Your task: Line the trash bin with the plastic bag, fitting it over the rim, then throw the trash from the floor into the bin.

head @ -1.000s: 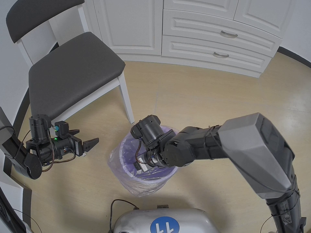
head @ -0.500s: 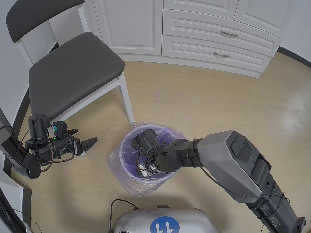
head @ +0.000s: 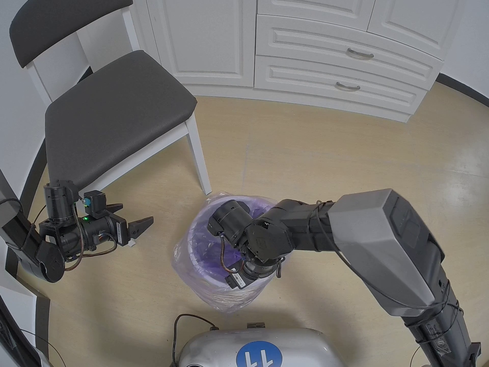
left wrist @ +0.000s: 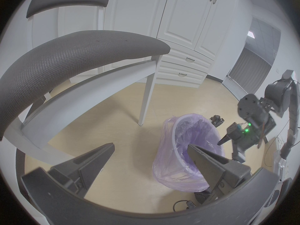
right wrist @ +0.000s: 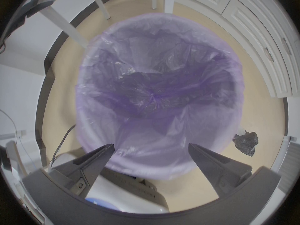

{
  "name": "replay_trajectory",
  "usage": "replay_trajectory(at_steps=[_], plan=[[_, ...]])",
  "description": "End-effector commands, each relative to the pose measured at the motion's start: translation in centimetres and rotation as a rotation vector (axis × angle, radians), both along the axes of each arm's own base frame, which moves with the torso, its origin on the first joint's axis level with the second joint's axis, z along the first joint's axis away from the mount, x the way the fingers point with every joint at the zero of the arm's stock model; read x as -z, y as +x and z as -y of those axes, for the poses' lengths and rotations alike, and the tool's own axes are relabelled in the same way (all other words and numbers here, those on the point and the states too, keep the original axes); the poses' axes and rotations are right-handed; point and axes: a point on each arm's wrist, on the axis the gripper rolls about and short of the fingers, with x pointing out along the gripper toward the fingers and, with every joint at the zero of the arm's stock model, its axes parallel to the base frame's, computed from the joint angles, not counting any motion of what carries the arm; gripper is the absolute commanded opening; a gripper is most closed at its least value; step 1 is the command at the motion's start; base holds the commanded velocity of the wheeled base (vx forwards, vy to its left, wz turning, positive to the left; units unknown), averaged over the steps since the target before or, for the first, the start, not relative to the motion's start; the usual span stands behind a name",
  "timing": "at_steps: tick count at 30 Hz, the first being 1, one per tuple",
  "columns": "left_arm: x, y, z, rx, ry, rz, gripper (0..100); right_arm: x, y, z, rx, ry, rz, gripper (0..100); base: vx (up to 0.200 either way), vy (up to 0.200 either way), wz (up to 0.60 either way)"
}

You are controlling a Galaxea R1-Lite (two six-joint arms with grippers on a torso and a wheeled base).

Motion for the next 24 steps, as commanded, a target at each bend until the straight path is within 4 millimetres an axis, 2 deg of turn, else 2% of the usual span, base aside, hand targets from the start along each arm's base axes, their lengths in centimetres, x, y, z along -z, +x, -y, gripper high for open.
replay_trajectory(at_steps=[1, 5, 10, 16, 21, 24], plan=[[0.0, 0.0, 0.0, 0.001, 0.000, -0.001, 100, -3.7, -2.8, -0.3, -0.049, 0.008, 0.004, 100, 0.000, 0.000, 0.00], [-0.1, -0.1, 0.0, 0.000, 0.000, 0.003, 100, -3.4, -4.2, -0.5, -0.073, -0.012, -0.010, 100, 0.000, 0.000, 0.00], [-0.1, 0.0, 0.0, 0.000, 0.000, 0.005, 100, -2.9, -4.8, -0.4, -0.083, -0.034, -0.029, 100, 0.000, 0.000, 0.00], [-0.2, -0.1, 0.0, 0.000, 0.000, 0.008, 100, -1.0, -4.6, 0.2, -0.046, -0.064, -0.068, 100, 0.000, 0.000, 0.00], [-0.3, -0.1, 0.0, 0.000, 0.000, 0.009, 100, 0.6, -5.6, 0.9, -0.041, -0.113, -0.115, 100, 0.000, 0.000, 0.00], [-0.3, 0.0, 0.0, 0.000, 0.000, 0.009, 100, 2.4, -5.4, 0.9, -0.030, -0.117, -0.118, 100, 0.000, 0.000, 0.00]])
